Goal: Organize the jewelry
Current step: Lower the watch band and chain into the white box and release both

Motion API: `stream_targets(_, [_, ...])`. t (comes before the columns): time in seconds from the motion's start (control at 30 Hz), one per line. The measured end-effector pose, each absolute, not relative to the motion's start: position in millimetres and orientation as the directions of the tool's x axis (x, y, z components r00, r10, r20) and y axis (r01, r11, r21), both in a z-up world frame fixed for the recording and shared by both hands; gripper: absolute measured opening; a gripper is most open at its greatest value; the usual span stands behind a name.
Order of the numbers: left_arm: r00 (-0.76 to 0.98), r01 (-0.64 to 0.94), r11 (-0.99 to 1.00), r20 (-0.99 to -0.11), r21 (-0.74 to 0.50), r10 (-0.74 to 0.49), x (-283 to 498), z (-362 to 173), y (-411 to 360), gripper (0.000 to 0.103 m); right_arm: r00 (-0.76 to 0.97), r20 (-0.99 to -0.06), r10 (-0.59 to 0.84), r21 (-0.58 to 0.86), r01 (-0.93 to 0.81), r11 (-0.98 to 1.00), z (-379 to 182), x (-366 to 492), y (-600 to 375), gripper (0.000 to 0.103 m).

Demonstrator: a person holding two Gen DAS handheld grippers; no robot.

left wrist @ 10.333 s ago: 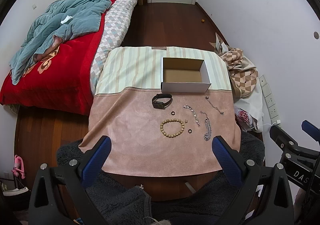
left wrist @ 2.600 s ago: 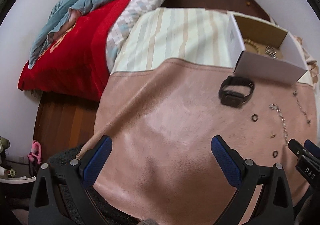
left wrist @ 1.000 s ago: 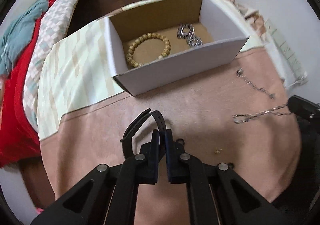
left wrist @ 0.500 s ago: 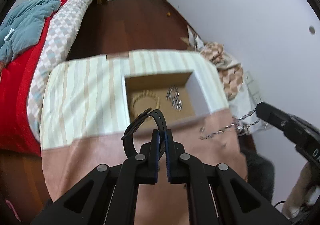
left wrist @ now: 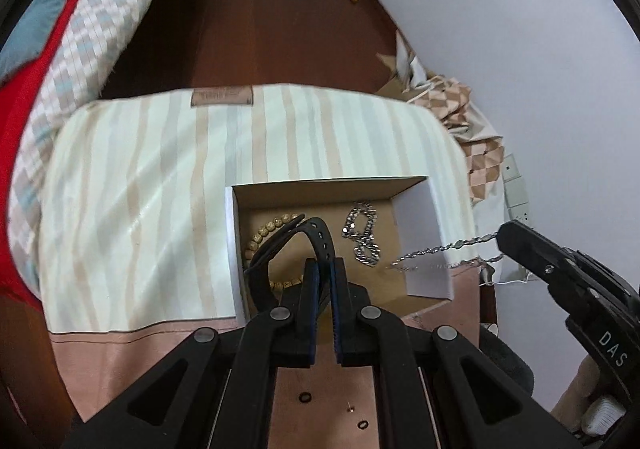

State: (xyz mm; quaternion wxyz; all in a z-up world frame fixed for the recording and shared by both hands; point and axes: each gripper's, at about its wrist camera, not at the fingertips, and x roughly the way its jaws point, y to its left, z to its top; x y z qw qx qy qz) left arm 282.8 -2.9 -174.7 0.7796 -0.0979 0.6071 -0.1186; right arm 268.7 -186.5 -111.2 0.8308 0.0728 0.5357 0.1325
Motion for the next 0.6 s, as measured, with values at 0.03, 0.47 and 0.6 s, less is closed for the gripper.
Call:
stream_targets(0.03, [0.227,0.063,0.953,-0.926,-0.295,-0.301,286,-180,-3,0.004,0.386,-0.875,0.291,0.257,-0.140,0.956,-116,272,-188,0.002])
stream_targets(0.47, [0.176,0.036,0.943,-0.927,-0.331,-0.332,314,-187,-7,0.011,0.346,-0.913,0.217,0.175,-0.150,0.973,-146,301,-182,0.002])
stream_targets(0.6, [0.238,0.029,0.960,-0.931,-0.277,-0.276,307,-168,-1,0.071,0.286,-0.930,0.232,0.199,-0.139,0.970,-153,300,-184,0.003])
